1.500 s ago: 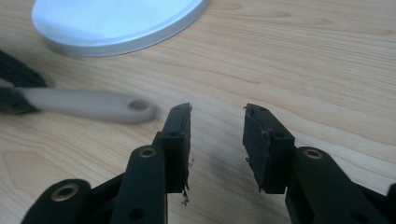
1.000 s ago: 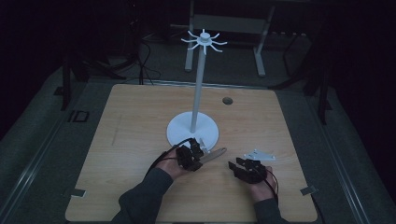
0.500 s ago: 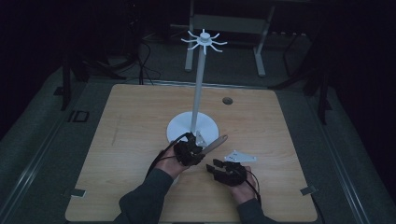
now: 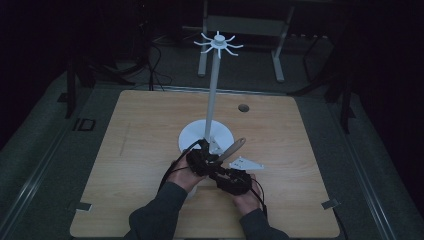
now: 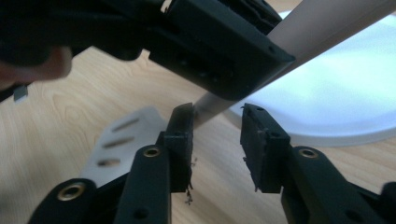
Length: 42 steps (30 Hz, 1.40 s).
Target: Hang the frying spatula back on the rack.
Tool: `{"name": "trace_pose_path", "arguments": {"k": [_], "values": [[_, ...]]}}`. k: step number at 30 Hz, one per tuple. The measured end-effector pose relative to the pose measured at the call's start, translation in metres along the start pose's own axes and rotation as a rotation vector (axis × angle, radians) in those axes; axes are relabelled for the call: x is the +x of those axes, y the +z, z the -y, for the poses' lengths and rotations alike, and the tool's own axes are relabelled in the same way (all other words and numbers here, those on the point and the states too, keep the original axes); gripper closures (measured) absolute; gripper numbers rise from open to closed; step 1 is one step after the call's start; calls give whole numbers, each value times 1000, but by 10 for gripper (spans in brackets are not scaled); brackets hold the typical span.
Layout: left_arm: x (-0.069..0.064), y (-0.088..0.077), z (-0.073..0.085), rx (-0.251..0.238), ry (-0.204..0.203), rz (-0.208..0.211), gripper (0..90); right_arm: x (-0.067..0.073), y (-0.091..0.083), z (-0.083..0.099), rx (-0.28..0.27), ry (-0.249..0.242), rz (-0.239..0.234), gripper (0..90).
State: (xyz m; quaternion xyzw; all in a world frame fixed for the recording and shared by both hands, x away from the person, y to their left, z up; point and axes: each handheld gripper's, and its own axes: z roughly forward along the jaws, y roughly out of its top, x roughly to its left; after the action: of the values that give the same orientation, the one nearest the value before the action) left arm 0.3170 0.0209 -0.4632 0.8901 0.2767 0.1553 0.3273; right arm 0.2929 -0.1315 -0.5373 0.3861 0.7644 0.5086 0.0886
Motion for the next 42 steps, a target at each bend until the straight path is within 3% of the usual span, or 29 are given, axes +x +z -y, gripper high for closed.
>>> {"name": "trace_pose_path", "arguments": {"k": [9, 16, 22, 42], "values": [[-1, -9, -5, -58, -43, -24, 745, 0, 2, -8, -72, 71, -20, 692], [-2, -14, -4, -105, -42, -50, 743, 0, 1, -12, -105, 97, -22, 722], [-6, -13, -1, -138, -44, -84, 737, 2, -1, -13, -116, 92, -3, 728], [-10, -9, -1, -152, -29, -109, 738, 4, -3, -13, -120, 73, -5, 729]]}}
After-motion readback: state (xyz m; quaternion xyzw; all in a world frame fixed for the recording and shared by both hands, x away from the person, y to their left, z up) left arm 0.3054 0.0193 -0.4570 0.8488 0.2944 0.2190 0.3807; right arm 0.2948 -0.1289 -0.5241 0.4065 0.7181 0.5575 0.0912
